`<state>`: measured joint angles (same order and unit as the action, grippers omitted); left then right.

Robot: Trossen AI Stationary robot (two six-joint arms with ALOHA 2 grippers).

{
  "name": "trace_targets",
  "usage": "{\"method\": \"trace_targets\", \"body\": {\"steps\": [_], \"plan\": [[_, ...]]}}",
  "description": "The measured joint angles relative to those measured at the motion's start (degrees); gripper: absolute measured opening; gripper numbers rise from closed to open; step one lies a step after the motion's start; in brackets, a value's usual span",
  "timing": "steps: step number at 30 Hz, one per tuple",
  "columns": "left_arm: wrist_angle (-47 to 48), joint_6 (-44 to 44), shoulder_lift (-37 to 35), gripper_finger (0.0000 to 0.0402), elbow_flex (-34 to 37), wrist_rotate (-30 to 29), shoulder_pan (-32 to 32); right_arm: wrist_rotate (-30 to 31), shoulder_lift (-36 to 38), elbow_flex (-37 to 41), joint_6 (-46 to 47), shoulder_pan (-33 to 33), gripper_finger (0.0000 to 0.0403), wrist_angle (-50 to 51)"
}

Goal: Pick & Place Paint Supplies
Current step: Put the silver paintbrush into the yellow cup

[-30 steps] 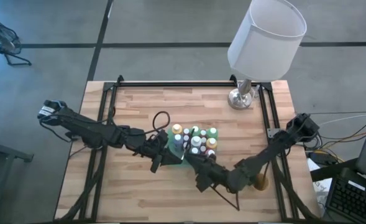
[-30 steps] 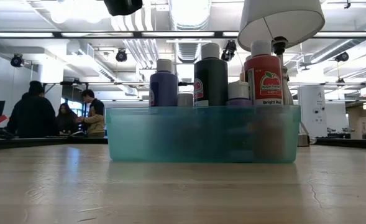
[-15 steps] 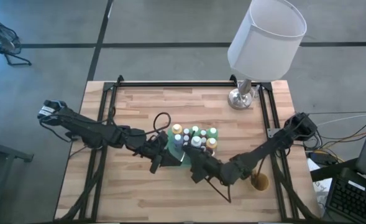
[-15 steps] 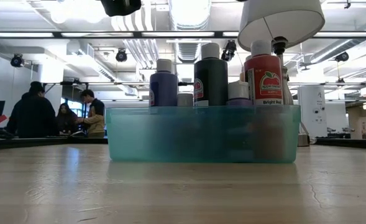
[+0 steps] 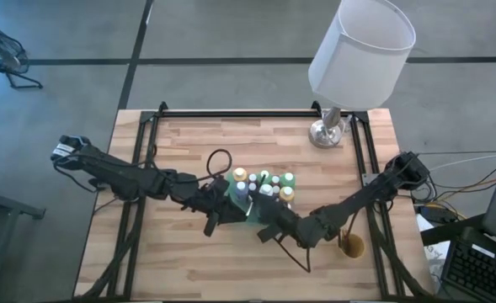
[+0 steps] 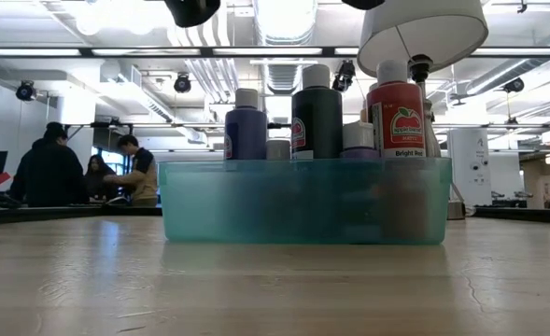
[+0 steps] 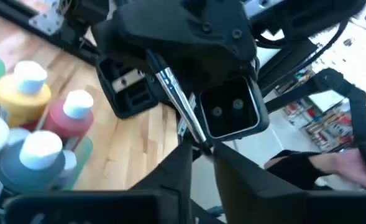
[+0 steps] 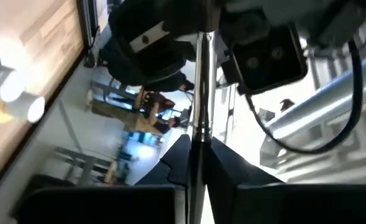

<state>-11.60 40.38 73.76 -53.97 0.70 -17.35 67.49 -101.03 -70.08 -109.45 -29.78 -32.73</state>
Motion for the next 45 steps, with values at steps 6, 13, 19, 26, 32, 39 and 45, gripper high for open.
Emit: {"method": "trace_targets", "body": {"steps": [6,13,19,26,32,39,45], "plan": [[3.1,-13.3,-1.7,0.0122,-0.5,0.0,0.5,0.6,1.9,0.1,10.5,-0.4,0.0020,0.2],[10.4,-26.8,-6.6,0.0137,-0.1,-15.1,0.3,-0.6,7.8,0.2,41.2,-3.0,0.0020,27.9],[10.5,-33.7,-7.2,0.0138,0.4,-23.7,0.4,-14.0,17.2,0.2,84.6,-8.4,0.0020,56.4],[6.8,-41.7,-5.2,0.0138,0.4,-24.5,0.3,-28.1,28.1,0.2,115.2,-18.8,0.0020,67.1],[5.6,-42.5,-3.8,0.0138,0.5,-24.7,0.4,-28.1,33.9,3.4,128.0,-28.5,0.0020,68.1],[5.5,-42.0,-3.2,0.0138,0.5,-24.7,0.4,-19.6,37.6,10.7,143.5,-38.9,0.0020,67.7],[3.3,-41.9,-3.2,0.0138,0.5,-24.6,0.4,-12.8,39.7,16.5,153.7,-45.3,0.0020,67.6]]}}
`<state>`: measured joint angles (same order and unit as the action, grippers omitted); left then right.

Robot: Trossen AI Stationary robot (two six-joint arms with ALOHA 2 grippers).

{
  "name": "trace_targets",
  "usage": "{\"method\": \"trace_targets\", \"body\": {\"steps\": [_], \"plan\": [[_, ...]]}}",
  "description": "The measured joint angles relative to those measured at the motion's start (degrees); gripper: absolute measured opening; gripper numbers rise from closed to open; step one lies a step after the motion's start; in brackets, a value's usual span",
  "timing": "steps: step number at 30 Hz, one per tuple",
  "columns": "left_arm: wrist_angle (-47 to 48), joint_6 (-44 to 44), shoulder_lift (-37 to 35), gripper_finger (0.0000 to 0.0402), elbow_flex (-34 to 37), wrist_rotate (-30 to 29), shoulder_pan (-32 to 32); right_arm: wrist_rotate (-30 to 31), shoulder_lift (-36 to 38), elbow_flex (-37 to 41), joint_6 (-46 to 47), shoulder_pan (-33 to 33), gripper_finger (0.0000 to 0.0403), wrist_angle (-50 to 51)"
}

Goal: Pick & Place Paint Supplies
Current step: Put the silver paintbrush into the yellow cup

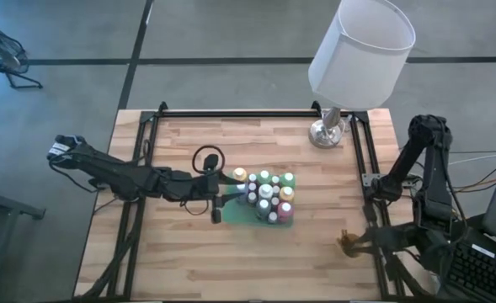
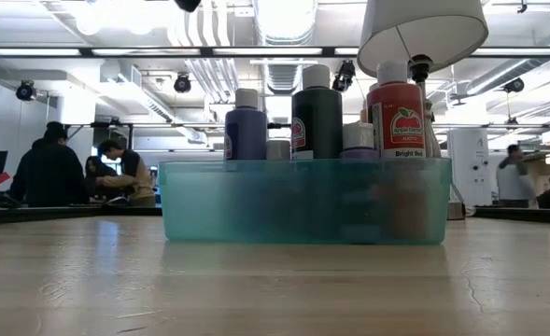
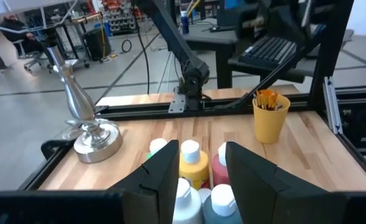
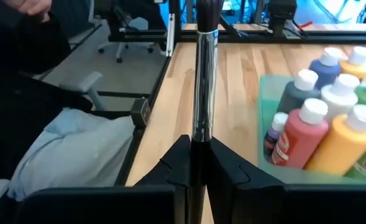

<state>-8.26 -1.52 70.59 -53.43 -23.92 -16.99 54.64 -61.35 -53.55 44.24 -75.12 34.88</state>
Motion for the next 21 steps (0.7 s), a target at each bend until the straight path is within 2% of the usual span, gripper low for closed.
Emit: {"method": "trace_targets", "body": {"steps": [11,21], "plan": [[-1.0,0.0,0.0,0.0138,0.0,0.0,0.0,5.4,1.0,6.3,12.2,-5.5,0.0020,1.1],[-0.9,0.0,0.0,0.0138,0.0,0.0,0.0,11.2,0.5,9.8,19.0,-10.2,0.0019,3.3]]}}
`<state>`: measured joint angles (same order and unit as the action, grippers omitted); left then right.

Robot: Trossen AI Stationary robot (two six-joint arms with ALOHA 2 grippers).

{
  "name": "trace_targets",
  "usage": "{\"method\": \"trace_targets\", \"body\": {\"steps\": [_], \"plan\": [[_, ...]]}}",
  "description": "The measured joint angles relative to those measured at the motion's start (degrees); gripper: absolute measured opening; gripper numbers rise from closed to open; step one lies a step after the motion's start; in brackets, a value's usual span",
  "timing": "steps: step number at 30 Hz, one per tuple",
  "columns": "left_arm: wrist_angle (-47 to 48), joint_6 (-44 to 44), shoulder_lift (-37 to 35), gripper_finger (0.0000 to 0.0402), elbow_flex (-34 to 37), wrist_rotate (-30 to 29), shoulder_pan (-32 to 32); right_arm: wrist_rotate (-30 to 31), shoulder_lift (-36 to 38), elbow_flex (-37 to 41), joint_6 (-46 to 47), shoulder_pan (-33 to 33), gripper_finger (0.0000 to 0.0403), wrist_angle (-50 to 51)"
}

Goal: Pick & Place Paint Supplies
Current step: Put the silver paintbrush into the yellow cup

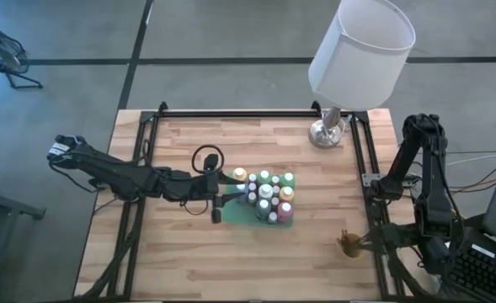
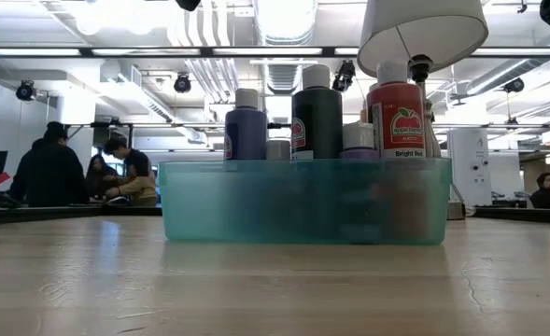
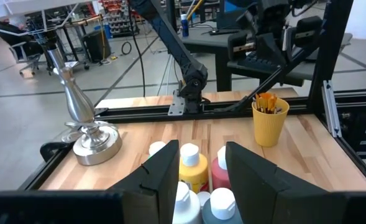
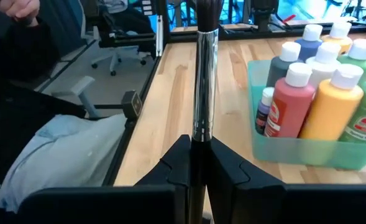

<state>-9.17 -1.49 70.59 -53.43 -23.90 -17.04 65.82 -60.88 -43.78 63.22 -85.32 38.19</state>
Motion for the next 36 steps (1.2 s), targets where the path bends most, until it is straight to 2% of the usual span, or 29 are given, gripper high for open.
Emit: {"method": "trace_targets", "body": {"steps": [6,20,36], "plan": [[0.1,0.1,0.0,0.0138,0.1,0.0,0.0,0.4,-1.4,1.9,6.8,-0.3,0.0019,3.7],[0.2,0.7,0.0,0.0138,0.2,0.0,0.0,1.8,-2.3,8.5,17.4,-3.8,0.0019,3.4],[0.2,0.7,0.0,0.0138,0.2,0.0,0.0,3.4,-11.5,12.3,29.2,-6.4,0.0019,1.3]]}}
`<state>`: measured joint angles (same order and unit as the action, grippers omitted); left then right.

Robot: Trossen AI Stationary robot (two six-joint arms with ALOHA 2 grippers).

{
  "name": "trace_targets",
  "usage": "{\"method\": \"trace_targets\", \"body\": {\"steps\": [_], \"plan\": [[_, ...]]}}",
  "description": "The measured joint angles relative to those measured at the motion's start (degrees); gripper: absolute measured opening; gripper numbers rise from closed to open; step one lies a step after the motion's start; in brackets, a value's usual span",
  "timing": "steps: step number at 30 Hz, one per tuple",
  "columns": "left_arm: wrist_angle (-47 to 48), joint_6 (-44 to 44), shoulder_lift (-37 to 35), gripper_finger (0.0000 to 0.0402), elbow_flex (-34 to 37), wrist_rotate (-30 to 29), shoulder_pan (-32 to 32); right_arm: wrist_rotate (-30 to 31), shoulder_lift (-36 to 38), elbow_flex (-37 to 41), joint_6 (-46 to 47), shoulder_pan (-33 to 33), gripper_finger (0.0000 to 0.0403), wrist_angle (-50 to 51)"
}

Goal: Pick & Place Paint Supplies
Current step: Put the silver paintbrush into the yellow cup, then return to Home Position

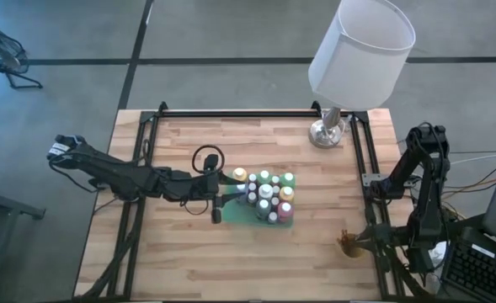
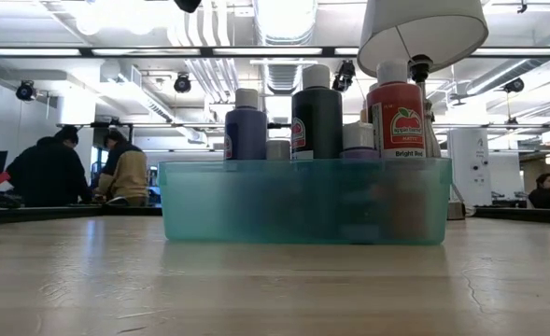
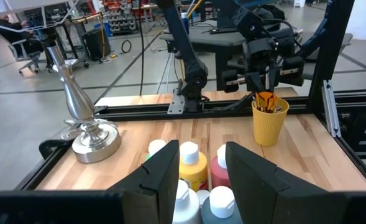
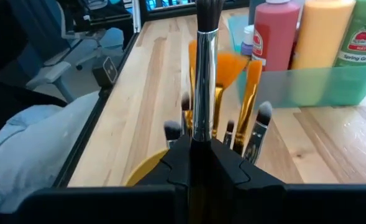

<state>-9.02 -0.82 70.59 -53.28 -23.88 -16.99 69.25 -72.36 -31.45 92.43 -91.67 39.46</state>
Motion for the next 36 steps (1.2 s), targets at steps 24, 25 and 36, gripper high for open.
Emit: {"method": "trace_targets", "body": {"steps": [24,25,36], "plan": [[0.0,0.0,0.0,0.0138,0.0,0.0,0.0,-0.5,0.3,0.0,0.4,0.1,0.0171,-1.2],[0.0,0.0,0.0,0.0138,0.0,0.0,0.0,-0.3,1.2,-0.1,0.2,0.2,0.0179,-1.1],[0.0,-2.6,-0.5,0.0138,0.0,0.0,0.0,0.0,15.1,-8.1,-17.8,1.7,0.0208,-0.9]]}}
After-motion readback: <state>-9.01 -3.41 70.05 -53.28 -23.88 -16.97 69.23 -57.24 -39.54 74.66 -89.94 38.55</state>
